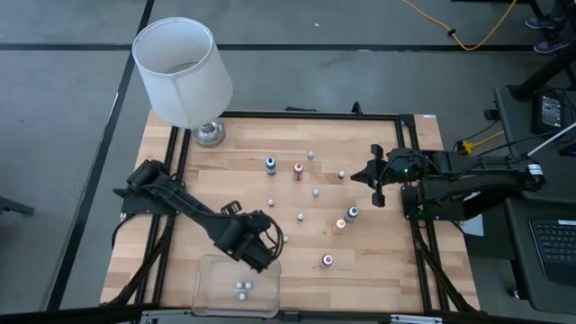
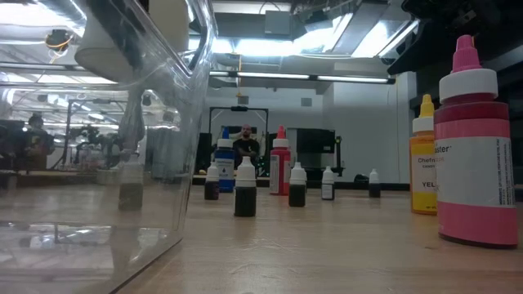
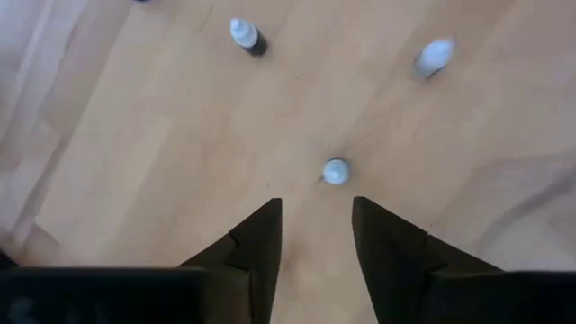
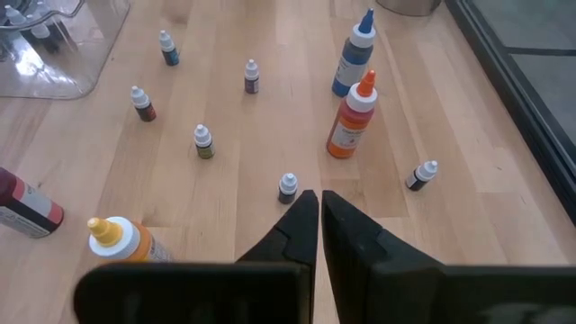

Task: Pick & Place food coloring
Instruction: Put the bottom small blue food coloring bottle into the bin

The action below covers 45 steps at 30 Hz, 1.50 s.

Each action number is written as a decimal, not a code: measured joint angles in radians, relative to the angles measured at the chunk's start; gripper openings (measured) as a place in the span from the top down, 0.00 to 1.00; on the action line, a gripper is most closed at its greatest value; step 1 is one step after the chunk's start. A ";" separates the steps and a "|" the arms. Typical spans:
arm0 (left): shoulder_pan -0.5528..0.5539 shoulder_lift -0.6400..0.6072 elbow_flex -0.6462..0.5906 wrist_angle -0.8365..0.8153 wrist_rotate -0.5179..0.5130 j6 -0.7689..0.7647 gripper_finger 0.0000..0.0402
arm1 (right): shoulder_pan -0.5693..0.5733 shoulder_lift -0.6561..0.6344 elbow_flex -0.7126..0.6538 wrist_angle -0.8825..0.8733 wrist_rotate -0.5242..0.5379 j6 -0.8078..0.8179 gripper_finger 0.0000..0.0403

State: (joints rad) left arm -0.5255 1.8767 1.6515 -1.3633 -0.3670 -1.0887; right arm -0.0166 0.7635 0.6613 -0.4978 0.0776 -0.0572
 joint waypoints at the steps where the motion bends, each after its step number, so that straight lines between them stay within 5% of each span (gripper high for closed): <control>1: 0.007 -0.008 -0.033 0.029 0.002 0.015 0.65 | 0.000 0.000 0.000 0.000 0.000 0.001 0.94; 8: 0.041 -0.180 -0.291 0.238 -0.023 0.033 0.58 | 0.000 0.000 0.000 -0.002 0.000 0.001 0.94; 16: 0.124 -0.363 -0.556 0.492 0.139 0.151 0.51 | 0.000 0.000 0.000 -0.003 0.000 0.012 0.94; 26: 0.183 -0.324 -0.583 0.655 0.250 0.237 0.49 | 0.000 0.000 0.000 -0.003 0.000 0.027 0.94; 45: 0.183 -0.146 -0.583 0.715 0.324 0.234 0.49 | 0.000 0.000 0.000 -0.002 0.000 -0.004 0.94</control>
State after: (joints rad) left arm -0.3426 1.7307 1.0687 -0.6486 -0.0430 -0.8544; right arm -0.0166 0.7636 0.6613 -0.5003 0.0780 -0.0608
